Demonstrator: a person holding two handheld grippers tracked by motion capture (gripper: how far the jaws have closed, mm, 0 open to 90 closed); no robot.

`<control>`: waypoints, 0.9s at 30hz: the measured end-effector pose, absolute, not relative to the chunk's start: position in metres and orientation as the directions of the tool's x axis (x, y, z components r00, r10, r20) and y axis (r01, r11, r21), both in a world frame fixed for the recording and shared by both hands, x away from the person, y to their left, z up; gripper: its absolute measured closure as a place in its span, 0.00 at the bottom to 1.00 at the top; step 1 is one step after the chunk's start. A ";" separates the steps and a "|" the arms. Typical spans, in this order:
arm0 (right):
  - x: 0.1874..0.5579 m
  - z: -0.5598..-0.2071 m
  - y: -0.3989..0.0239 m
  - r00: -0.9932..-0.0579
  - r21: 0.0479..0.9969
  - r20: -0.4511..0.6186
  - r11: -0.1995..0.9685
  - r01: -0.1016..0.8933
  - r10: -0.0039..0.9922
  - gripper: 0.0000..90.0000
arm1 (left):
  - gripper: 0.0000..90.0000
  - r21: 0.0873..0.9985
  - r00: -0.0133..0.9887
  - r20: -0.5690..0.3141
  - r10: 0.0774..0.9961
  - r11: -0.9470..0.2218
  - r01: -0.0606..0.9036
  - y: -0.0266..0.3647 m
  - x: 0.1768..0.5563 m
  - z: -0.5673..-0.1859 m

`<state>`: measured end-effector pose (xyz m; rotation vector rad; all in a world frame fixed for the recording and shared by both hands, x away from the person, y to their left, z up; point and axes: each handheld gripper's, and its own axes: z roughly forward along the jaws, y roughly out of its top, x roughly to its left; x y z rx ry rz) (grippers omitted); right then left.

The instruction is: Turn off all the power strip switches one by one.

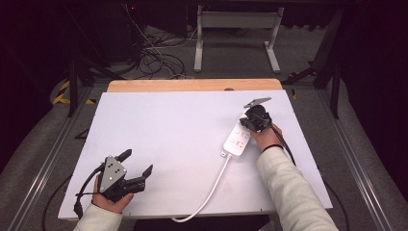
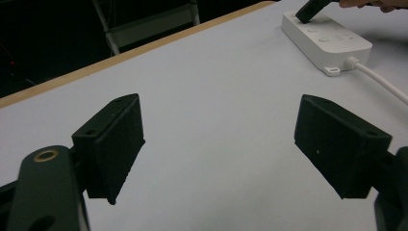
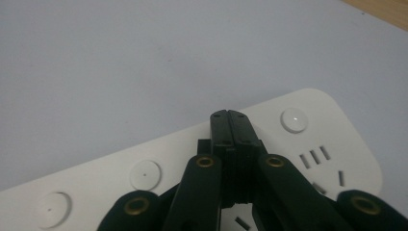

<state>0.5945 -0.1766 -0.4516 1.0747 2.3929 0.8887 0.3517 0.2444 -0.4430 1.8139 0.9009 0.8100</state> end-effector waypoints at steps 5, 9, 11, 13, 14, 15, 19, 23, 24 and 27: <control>0.593 -0.450 -0.171 -0.651 0.666 -0.099 0.536 0.519 0.753 1.00 | 0.20 0.924 0.514 0.146 0.845 -0.302 0.235 0.245 0.351 -0.442; 0.590 -0.437 -0.176 -0.638 0.725 -0.055 0.470 0.503 0.768 1.00 | 0.20 0.925 0.514 0.145 0.846 -0.299 0.232 0.245 0.350 -0.442; 0.589 -0.426 -0.180 -0.635 0.767 -0.005 0.411 0.493 0.772 1.00 | 0.20 0.925 0.514 0.144 0.846 -0.300 0.233 0.246 0.351 -0.442; 0.589 -0.418 -0.181 -0.635 0.768 -0.023 0.420 0.484 0.772 1.00 | 0.20 0.925 0.513 0.147 0.846 -0.302 0.231 0.246 0.351 -0.442; 0.589 -0.416 -0.180 -0.635 0.767 -0.032 0.426 0.480 0.772 1.00 | 0.20 0.925 0.515 0.147 0.845 -0.302 0.232 0.245 0.351 -0.442; 0.590 -0.415 -0.180 -0.634 0.763 -0.035 0.430 0.483 0.773 1.00 | 0.20 0.925 0.515 0.148 0.844 -0.302 0.231 0.245 0.351 -0.442; 0.590 -0.416 -0.182 -0.632 0.756 -0.050 0.443 0.482 0.773 1.00 | 0.20 0.924 0.514 0.148 0.845 -0.303 0.232 0.245 0.351 -0.442; 0.591 -0.414 -0.182 -0.636 0.764 -0.052 0.441 0.472 0.770 1.00 | 0.20 0.924 0.514 0.149 0.845 -0.304 0.232 0.245 0.351 -0.442; 0.591 -0.413 -0.182 -0.638 0.765 -0.057 0.445 0.467 0.768 1.00 | 0.20 0.924 0.515 0.149 0.844 -0.304 0.232 0.245 0.351 -0.442; 0.595 -0.411 -0.183 -0.633 0.767 -0.062 0.443 0.465 0.771 1.00 | 0.20 0.924 0.515 0.147 0.845 -0.303 0.234 0.245 0.351 -0.443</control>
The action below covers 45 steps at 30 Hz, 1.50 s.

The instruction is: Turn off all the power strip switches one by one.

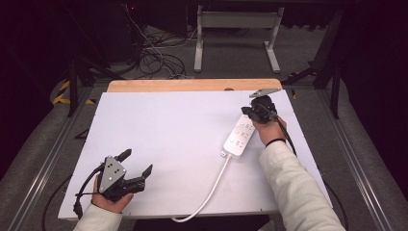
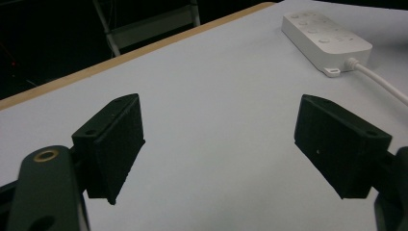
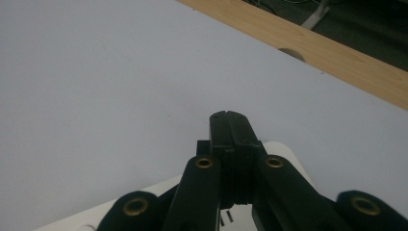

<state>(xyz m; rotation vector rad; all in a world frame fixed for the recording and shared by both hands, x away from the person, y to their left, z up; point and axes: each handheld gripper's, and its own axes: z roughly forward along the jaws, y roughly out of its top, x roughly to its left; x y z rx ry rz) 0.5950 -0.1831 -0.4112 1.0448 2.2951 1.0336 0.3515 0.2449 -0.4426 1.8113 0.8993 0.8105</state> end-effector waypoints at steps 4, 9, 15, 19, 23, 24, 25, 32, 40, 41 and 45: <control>0.602 -0.410 -0.185 -0.622 0.766 -0.062 0.436 0.472 0.780 1.00 | 0.20 0.922 0.515 0.146 0.845 -0.304 0.238 0.245 0.352 -0.443; 0.612 -0.417 -0.192 -0.598 0.759 -0.037 0.412 0.505 0.801 1.00 | 0.20 0.921 0.517 0.146 0.844 -0.307 0.240 0.246 0.354 -0.444; 0.619 -0.427 -0.192 -0.592 0.746 -0.035 0.415 0.521 0.805 1.00 | 0.20 0.920 0.517 0.139 0.845 -0.303 0.247 0.246 0.355 -0.445; 0.624 -0.435 -0.190 -0.586 0.724 -0.039 0.427 0.542 0.810 1.00 | 0.20 0.921 0.514 0.134 0.847 -0.299 0.251 0.246 0.355 -0.445; 0.628 -0.441 -0.191 -0.575 0.709 -0.037 0.427 0.562 0.818 1.00 | 0.20 0.920 0.516 0.136 0.846 -0.302 0.251 0.247 0.356 -0.446; 0.628 -0.442 -0.191 -0.573 0.706 -0.040 0.430 0.564 0.818 1.00 | 0.20 0.920 0.516 0.136 0.846 -0.301 0.251 0.247 0.356 -0.446; 0.629 -0.443 -0.192 -0.571 0.703 -0.036 0.427 0.569 0.820 1.00 | 0.20 0.921 0.514 0.134 0.847 -0.298 0.252 0.246 0.356 -0.446; 0.629 -0.446 -0.192 -0.570 0.687 -0.047 0.441 0.578 0.820 1.00 | 0.20 0.920 0.514 0.136 0.847 -0.301 0.252 0.246 0.355 -0.445; 0.629 -0.450 -0.195 -0.540 0.689 -0.020 0.403 0.602 0.841 1.00 | 0.20 0.921 0.512 0.137 0.848 -0.300 0.250 0.246 0.355 -0.445; 0.629 -0.450 -0.196 -0.540 0.693 -0.018 0.400 0.600 0.841 1.00 | 0.20 0.921 0.512 0.138 0.848 -0.300 0.250 0.246 0.355 -0.445; 0.628 -0.450 -0.194 -0.551 0.689 -0.028 0.416 0.594 0.834 1.00 | 0.20 0.919 0.516 0.142 0.845 -0.306 0.248 0.246 0.355 -0.445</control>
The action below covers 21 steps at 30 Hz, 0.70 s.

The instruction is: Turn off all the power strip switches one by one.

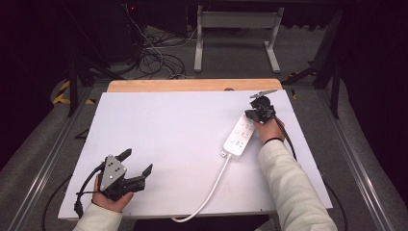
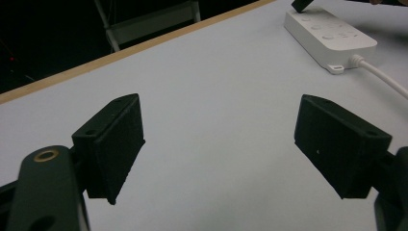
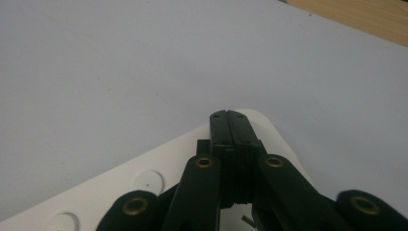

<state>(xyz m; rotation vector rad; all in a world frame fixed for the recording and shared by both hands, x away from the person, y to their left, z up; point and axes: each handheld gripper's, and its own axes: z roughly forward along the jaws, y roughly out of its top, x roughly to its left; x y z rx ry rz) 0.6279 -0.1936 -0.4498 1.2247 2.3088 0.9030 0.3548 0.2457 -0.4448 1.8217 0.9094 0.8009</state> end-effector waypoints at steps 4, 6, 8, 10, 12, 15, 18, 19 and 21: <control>0.627 -0.450 -0.190 -0.564 0.691 -0.042 0.431 0.580 0.825 1.00 | 0.20 0.919 0.514 0.145 0.846 -0.308 0.247 0.246 0.354 -0.445; 0.627 -0.450 -0.189 -0.565 0.692 -0.038 0.430 0.581 0.824 1.00 | 0.20 0.920 0.511 0.144 0.848 -0.305 0.246 0.246 0.354 -0.445; 0.628 -0.450 -0.189 -0.566 0.692 -0.037 0.430 0.580 0.824 1.00 | 0.20 0.920 0.511 0.142 0.848 -0.303 0.248 0.246 0.354 -0.445; 0.628 -0.450 -0.190 -0.563 0.691 -0.032 0.425 0.585 0.826 1.00 | 0.20 0.920 0.511 0.141 0.848 -0.303 0.248 0.246 0.354 -0.445; 0.628 -0.451 -0.190 -0.561 0.693 -0.028 0.420 0.586 0.828 1.00 | 0.20 0.920 0.512 0.141 0.847 -0.303 0.248 0.246 0.354 -0.445; 0.628 -0.451 -0.190 -0.557 0.695 -0.017 0.410 0.591 0.831 1.00 | 0.20 0.920 0.513 0.144 0.846 -0.306 0.246 0.246 0.354 -0.445; 0.628 -0.451 -0.191 -0.553 0.696 -0.009 0.402 0.595 0.833 1.00 | 0.20 0.920 0.513 0.144 0.846 -0.306 0.247 0.246 0.354 -0.445; 0.627 -0.451 -0.191 -0.550 0.695 -0.005 0.399 0.598 0.835 1.00 | 0.20 0.920 0.513 0.143 0.846 -0.305 0.246 0.246 0.354 -0.445; 0.628 -0.452 -0.192 -0.549 0.700 0.004 0.390 0.598 0.836 1.00 | 0.20 0.920 0.511 0.142 0.848 -0.304 0.248 0.246 0.353 -0.445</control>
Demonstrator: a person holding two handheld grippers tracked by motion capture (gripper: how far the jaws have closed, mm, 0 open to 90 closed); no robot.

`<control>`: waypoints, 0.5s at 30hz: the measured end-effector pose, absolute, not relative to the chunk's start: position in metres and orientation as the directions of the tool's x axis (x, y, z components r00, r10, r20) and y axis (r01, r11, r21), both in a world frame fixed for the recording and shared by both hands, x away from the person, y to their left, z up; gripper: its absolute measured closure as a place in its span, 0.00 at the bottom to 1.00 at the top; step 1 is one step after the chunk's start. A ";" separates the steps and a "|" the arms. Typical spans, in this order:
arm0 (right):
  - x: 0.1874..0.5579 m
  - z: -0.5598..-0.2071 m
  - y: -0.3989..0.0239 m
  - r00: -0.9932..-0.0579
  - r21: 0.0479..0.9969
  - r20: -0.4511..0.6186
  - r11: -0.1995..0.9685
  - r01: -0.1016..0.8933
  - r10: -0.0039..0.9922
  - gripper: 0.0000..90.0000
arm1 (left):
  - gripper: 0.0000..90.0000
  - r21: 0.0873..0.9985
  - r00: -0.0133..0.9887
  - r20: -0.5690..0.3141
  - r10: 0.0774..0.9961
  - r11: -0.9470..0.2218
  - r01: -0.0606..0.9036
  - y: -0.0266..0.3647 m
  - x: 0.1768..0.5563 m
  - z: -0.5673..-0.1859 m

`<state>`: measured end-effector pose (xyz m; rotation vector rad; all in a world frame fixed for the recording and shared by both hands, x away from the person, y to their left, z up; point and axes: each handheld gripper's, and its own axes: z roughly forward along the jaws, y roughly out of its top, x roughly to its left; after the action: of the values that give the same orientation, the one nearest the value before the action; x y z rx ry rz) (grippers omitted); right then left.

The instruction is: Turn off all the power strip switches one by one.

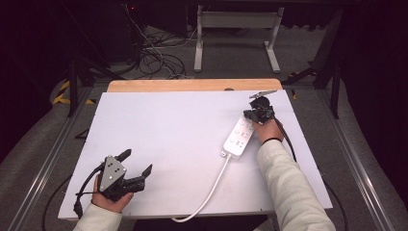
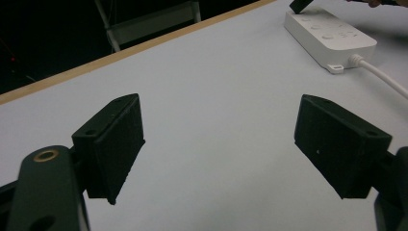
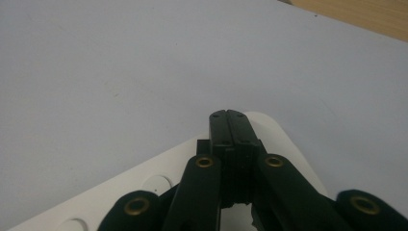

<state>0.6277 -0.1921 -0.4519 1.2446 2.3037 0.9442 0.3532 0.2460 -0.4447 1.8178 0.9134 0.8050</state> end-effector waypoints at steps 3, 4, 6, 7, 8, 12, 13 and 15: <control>0.628 -0.453 -0.193 -0.547 0.703 0.012 0.381 0.600 0.837 1.00 | 0.20 0.921 0.509 0.139 0.849 -0.299 0.248 0.246 0.353 -0.445; 0.628 -0.453 -0.193 -0.542 0.699 0.015 0.378 0.607 0.840 1.00 | 0.20 0.922 0.509 0.138 0.850 -0.298 0.248 0.246 0.353 -0.445; 0.628 -0.453 -0.192 -0.544 0.702 0.007 0.384 0.600 0.839 1.00 | 0.20 0.922 0.509 0.141 0.849 -0.300 0.244 0.247 0.353 -0.444; 0.628 -0.453 -0.192 -0.545 0.704 0.004 0.385 0.597 0.838 1.00 | 0.20 0.922 0.507 0.143 0.850 -0.301 0.244 0.247 0.352 -0.444; 0.628 -0.453 -0.192 -0.546 0.704 0.004 0.385 0.596 0.838 1.00 | 0.20 0.922 0.507 0.140 0.850 -0.299 0.246 0.247 0.352 -0.444; 0.621 -0.443 -0.190 -0.569 0.724 -0.030 0.410 0.555 0.822 1.00 | 0.20 0.923 0.506 0.136 0.852 -0.295 0.247 0.248 0.353 -0.444; 0.617 -0.435 -0.190 -0.583 0.754 -0.008 0.388 0.530 0.813 1.00 | 0.20 0.923 0.507 0.136 0.851 -0.295 0.247 0.248 0.353 -0.444; 0.611 -0.425 -0.189 -0.604 0.780 -0.007 0.383 0.496 0.797 1.00 | 0.20 0.923 0.507 0.134 0.851 -0.294 0.249 0.247 0.354 -0.444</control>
<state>0.6108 -0.1885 -0.4246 1.1207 2.2648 1.0808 0.3540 0.2466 -0.4443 1.8090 0.9205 0.8024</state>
